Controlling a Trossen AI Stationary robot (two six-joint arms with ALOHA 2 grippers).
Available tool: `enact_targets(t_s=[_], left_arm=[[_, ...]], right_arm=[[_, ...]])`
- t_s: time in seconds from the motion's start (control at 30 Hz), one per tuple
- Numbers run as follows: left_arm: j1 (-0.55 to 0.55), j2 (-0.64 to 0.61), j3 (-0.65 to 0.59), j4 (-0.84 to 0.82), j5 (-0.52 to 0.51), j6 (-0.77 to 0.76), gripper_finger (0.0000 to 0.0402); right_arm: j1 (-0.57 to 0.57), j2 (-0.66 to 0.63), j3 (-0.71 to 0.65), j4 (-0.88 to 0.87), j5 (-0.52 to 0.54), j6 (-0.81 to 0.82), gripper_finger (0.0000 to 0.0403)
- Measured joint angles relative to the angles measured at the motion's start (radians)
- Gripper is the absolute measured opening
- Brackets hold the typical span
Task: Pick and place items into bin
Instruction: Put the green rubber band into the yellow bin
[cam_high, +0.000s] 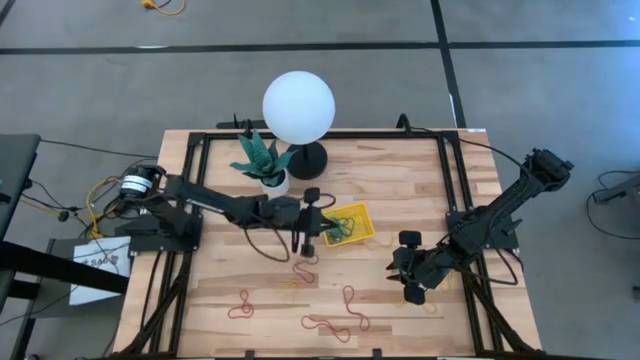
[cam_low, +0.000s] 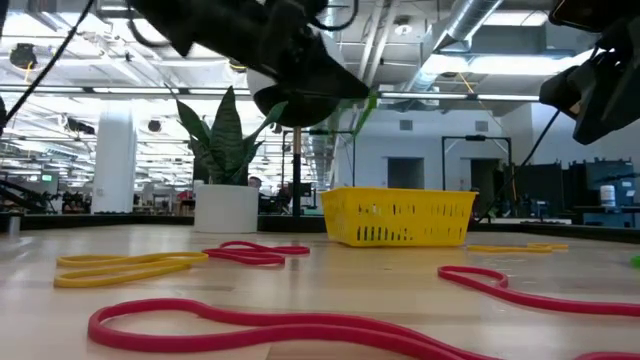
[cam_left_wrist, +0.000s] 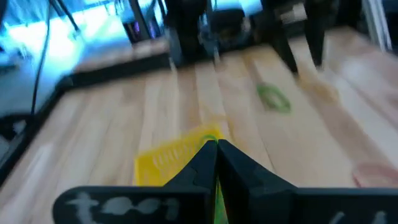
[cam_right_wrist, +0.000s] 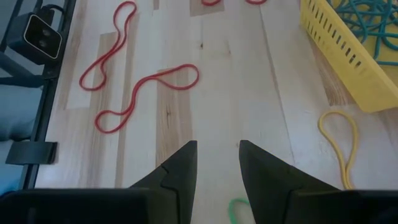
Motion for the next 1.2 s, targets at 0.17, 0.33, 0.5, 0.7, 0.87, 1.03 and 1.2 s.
enact_targets(t_s=[0.17,0.33,0.5,0.7,0.87,1.03,1.2], left_arm=[[0.035,0.127,0.026,0.126,0.052,-0.005,0.0000],[0.049,0.234,0.103,0.125,0.053,-0.023,0.0000],[0.053,0.322,0.217,-0.009,0.062,-0.025,0.0000],[0.058,0.367,0.338,-0.260,0.007,-0.026,0.0000],[0.061,0.376,0.376,-0.291,0.026,-0.028,0.0000],[0.066,0.381,0.364,-0.336,0.036,-0.064,0.0000],[0.066,0.381,0.359,-0.336,0.032,-0.070,0.0000]], right_arm=[[-0.001,0.000,0.000,-0.004,0.000,0.000,0.0113],[-0.001,0.000,0.000,-0.005,0.000,0.000,0.0113],[-0.001,0.000,0.000,-0.006,0.000,0.000,0.0113],[-0.001,0.000,0.000,-0.006,0.000,0.000,0.0113],[-0.001,0.000,0.000,-0.006,0.000,0.000,0.0113],[-0.002,0.000,0.000,-0.005,0.000,0.000,0.0113],[-0.002,0.000,0.000,-0.006,0.000,0.000,0.0113]])
